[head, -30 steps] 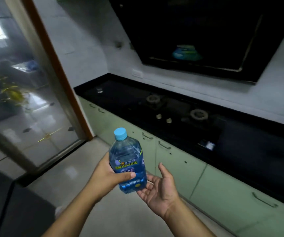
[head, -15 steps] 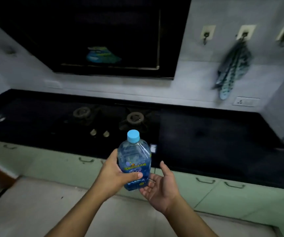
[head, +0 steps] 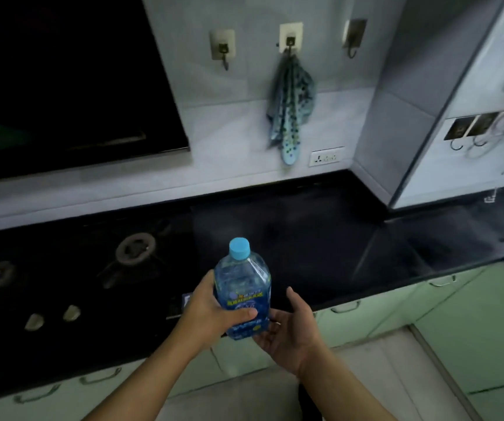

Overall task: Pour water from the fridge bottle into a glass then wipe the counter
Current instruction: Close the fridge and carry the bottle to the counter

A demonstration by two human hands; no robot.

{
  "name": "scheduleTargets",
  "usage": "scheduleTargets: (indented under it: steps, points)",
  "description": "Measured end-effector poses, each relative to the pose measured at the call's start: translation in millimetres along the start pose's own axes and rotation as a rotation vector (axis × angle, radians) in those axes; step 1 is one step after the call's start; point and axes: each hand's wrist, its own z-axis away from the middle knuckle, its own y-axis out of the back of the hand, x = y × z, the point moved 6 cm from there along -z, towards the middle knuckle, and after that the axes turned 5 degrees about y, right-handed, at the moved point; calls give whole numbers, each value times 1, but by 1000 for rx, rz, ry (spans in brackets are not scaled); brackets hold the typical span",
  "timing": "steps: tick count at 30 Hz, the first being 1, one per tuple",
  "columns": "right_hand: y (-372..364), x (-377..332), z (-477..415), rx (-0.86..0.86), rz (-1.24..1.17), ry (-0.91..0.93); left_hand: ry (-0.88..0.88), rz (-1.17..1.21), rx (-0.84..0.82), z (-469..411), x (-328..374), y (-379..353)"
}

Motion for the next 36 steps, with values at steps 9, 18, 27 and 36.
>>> scheduleTargets:
  steps: [9,18,27,36]
  points:
    - [78,-121,-95,-5,1,-85,89,-46,-14,-120,2,-110]
    - [110,-207,-184,49,68,-96,228,31,42,-223,-3,-172]
    - [100,-252,-248,142,182,-63,260,-11,9,-301,-11,-184]
    - [90,-250,-286,140,177,-36,282,-86,-24,-336,-29,-188]
